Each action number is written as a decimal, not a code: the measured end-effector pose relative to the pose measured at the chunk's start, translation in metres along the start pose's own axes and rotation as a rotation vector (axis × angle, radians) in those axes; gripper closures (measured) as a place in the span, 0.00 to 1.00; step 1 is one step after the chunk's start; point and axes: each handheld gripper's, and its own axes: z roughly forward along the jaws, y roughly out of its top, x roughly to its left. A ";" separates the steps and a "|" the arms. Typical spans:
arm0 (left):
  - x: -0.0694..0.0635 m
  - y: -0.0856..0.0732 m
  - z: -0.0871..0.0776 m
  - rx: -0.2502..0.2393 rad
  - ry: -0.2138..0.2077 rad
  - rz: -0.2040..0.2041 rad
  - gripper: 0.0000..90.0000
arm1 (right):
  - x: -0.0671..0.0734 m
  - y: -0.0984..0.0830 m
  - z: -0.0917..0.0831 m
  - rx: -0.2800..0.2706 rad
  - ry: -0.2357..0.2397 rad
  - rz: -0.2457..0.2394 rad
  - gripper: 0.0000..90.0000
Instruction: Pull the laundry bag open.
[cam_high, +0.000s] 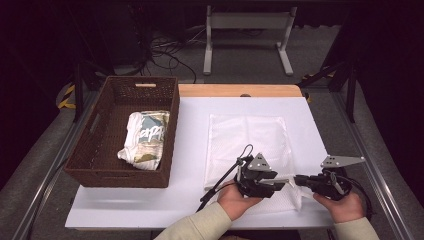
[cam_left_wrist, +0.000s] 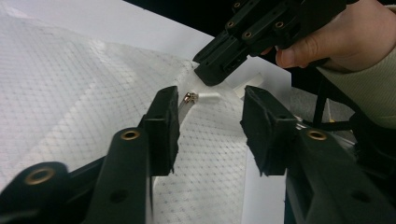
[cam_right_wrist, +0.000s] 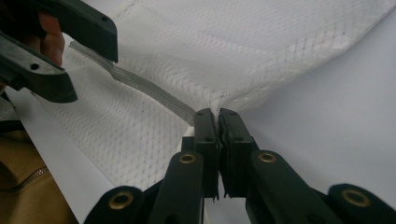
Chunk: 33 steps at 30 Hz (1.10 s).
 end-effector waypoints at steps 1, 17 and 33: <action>0.000 0.000 0.000 0.000 0.000 0.000 0.72 | 0.000 0.000 0.000 0.000 0.002 0.000 0.96; 0.008 -0.006 0.028 0.123 0.046 0.021 0.99 | 0.003 0.000 -0.001 -0.003 0.008 -0.010 0.96; 0.016 -0.008 0.040 0.156 0.015 -0.030 0.82 | 0.006 0.001 0.001 -0.018 0.064 -0.012 0.96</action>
